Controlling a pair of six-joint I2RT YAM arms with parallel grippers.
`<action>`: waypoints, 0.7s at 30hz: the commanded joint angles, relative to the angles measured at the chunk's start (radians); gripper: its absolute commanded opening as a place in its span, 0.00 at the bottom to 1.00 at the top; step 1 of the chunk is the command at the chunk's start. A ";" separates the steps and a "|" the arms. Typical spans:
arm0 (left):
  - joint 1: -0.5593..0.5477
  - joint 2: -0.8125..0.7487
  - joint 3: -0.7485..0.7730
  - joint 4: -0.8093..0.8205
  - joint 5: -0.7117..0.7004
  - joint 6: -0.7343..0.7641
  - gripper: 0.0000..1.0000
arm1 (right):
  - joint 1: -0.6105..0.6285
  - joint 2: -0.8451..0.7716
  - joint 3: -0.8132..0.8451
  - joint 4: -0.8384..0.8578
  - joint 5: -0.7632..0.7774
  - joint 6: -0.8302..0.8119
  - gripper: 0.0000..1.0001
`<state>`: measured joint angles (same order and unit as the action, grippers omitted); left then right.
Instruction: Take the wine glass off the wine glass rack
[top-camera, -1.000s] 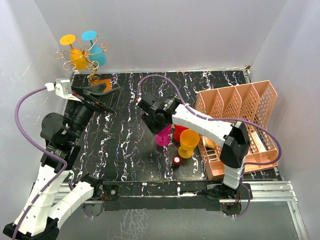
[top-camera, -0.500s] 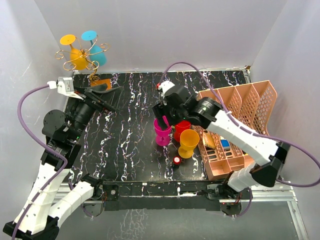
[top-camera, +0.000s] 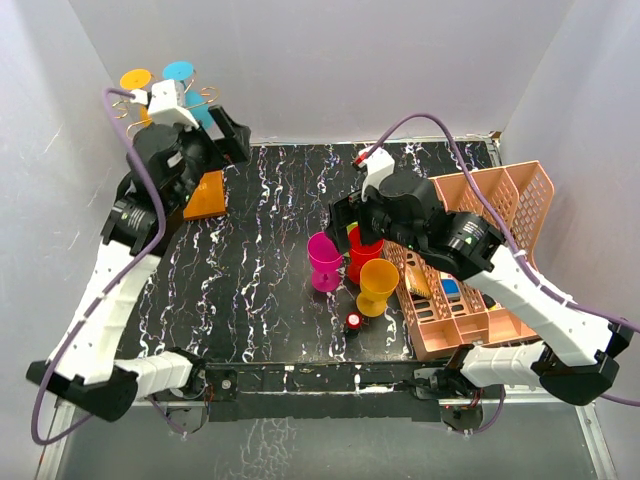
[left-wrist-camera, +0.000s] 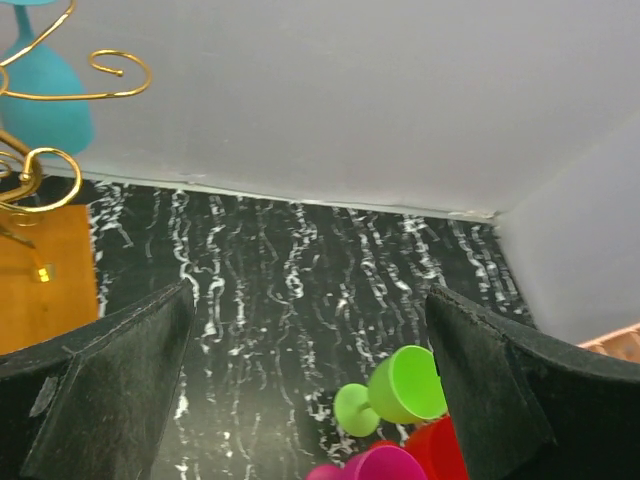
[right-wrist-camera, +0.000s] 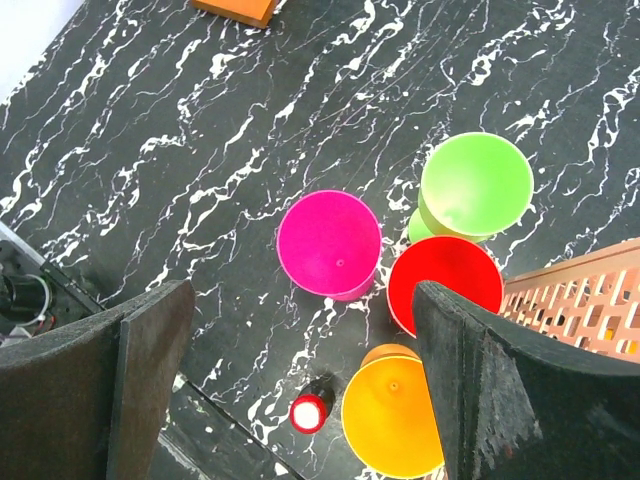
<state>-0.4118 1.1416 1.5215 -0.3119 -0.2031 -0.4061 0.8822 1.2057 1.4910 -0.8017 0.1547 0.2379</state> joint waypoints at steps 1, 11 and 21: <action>0.015 0.089 0.155 -0.080 -0.086 0.090 0.97 | 0.000 -0.010 -0.012 0.057 0.084 0.044 0.99; 0.357 0.323 0.378 -0.060 0.278 -0.095 0.97 | -0.003 -0.038 -0.032 0.074 0.164 0.075 0.99; 0.609 0.575 0.571 -0.003 0.395 -0.356 0.96 | -0.005 -0.079 -0.062 0.110 0.179 0.040 0.99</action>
<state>0.1230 1.6768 2.0117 -0.3546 0.1257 -0.6079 0.8814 1.1744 1.4479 -0.7784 0.2924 0.2916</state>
